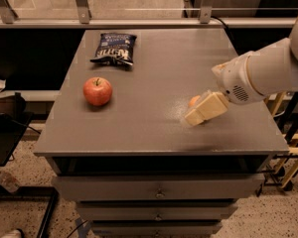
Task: Move orange near apple
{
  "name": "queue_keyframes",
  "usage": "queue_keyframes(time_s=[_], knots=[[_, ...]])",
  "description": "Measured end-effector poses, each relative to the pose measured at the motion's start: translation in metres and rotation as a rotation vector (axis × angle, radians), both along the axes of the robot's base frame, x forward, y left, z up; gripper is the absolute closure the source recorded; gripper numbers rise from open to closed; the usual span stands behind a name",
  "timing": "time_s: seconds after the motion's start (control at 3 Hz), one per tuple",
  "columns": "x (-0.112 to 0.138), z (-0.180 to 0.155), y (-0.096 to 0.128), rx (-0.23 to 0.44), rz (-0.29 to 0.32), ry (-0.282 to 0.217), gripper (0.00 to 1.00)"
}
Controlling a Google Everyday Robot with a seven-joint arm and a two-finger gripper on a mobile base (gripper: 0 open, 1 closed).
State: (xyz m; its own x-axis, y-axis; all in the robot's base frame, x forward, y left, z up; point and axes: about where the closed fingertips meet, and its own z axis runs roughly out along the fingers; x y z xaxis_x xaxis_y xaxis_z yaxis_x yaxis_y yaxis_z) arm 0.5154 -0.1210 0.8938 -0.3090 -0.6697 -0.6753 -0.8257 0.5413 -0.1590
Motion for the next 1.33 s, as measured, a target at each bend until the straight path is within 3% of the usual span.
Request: queue_keyframes(time_s=[0.33,1.0,1.33], knots=[[0.002,-0.009,-0.001,0.000,0.011,0.000,0.00],[0.003,-0.038,0.012,0.042,0.062,0.047,0.00],[0.007,-0.046,0.020,0.057,0.086,0.048,0.16]])
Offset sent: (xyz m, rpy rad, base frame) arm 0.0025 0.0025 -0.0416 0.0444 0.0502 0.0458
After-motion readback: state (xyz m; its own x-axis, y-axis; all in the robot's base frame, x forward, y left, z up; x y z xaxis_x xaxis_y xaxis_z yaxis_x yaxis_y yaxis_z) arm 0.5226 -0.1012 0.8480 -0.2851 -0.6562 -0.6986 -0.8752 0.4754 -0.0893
